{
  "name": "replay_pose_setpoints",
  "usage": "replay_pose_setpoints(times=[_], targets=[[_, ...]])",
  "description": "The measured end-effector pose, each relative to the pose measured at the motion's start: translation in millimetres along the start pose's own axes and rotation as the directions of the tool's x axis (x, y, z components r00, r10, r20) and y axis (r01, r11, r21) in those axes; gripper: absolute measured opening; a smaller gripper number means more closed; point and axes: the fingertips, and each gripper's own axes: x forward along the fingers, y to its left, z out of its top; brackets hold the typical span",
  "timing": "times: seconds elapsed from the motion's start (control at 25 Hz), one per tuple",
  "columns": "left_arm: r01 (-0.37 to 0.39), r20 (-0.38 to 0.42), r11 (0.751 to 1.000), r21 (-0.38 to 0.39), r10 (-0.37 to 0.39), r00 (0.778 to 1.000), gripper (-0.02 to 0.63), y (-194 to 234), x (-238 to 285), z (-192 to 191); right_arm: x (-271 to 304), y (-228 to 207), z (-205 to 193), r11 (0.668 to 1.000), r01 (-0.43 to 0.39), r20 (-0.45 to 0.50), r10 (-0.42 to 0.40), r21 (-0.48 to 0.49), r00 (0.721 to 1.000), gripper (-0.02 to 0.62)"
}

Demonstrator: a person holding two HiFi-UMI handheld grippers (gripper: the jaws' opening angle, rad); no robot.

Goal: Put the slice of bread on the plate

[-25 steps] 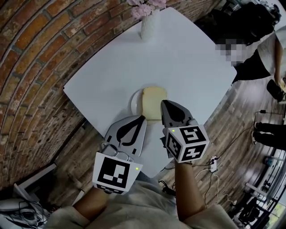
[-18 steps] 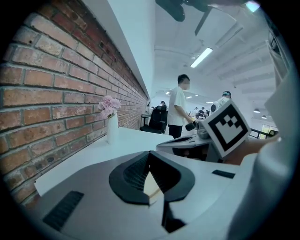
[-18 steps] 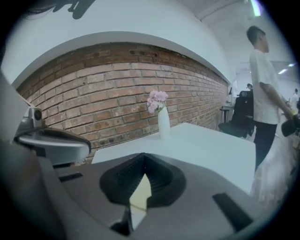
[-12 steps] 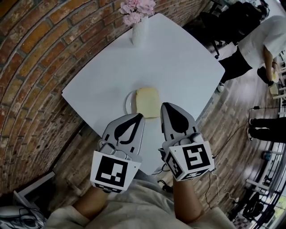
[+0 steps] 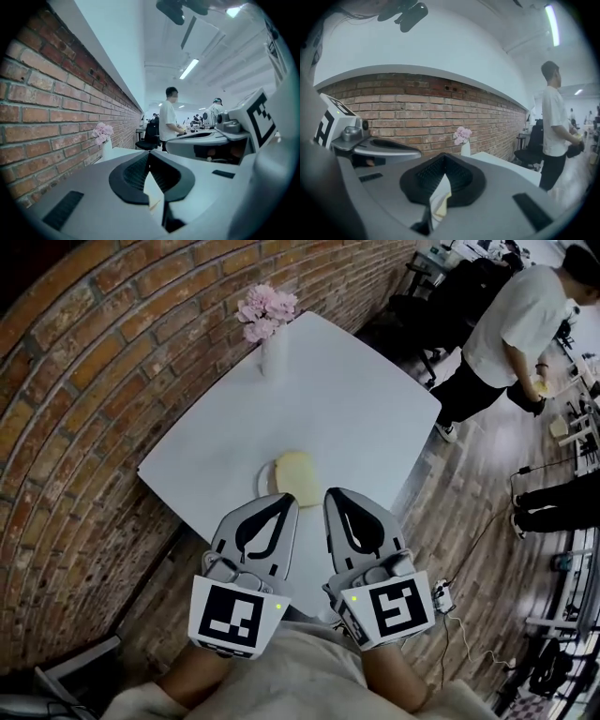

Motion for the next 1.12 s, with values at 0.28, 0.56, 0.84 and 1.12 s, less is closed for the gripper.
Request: replay_pose_setpoints(times=[0.28,0.56,0.84,1.12], targets=[[0.011,0.037,0.999,0.03,-0.012,0.999,0.011,-10,-20,21,-20,18,18,1.0,0.004,0.046,-0.004,-0.003,0.999,0.006],[0.011,0.05,0.999,0.052,-0.014,0.999,0.011,-21,-34,31,-41,18,20,1.0,0.015,0.046,-0.014,-0.02,0.999,0.006],[0.004,0.052,0.998,0.064,-0.007,0.999,0.011,-23,-41,30,-49,23,17,1.0,0.0,0.038,0.001,-0.027,0.999,0.006],[0.005,0.035,0.997,0.076,-0.008,0.999,0.011,-29,-45,27,-54,29,15,0.999,-0.025,0.045,0.026,-0.022,0.999,0.006]])
